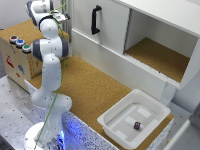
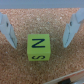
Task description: Place the yellow object on the table
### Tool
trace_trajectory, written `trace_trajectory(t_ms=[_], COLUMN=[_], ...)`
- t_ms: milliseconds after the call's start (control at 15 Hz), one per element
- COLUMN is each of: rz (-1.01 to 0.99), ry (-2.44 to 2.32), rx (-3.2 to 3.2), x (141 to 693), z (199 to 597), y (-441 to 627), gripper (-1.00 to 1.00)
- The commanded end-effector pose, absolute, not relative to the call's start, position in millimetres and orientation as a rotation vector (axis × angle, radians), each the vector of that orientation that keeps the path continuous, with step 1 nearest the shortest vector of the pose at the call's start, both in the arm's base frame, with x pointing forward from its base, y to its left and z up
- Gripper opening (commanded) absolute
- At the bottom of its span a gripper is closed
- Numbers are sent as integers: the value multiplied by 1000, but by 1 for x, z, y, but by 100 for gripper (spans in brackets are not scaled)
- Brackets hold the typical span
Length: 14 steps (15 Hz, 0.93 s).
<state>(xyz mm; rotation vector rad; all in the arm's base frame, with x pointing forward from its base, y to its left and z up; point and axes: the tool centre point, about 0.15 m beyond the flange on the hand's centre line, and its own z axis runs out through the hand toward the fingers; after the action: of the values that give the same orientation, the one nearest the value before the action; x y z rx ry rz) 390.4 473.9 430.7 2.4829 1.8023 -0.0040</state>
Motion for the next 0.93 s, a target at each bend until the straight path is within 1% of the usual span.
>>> trace_trajectory(t_ms=[0, 467, 867], rz=[-78, -77, 133], ry=[1750, 1647, 1381], rx=[2547, 2634, 2837], x=[384, 379, 391], z=[420, 424, 467], y=[471, 456, 436], gripper=[-100, -100, -100])
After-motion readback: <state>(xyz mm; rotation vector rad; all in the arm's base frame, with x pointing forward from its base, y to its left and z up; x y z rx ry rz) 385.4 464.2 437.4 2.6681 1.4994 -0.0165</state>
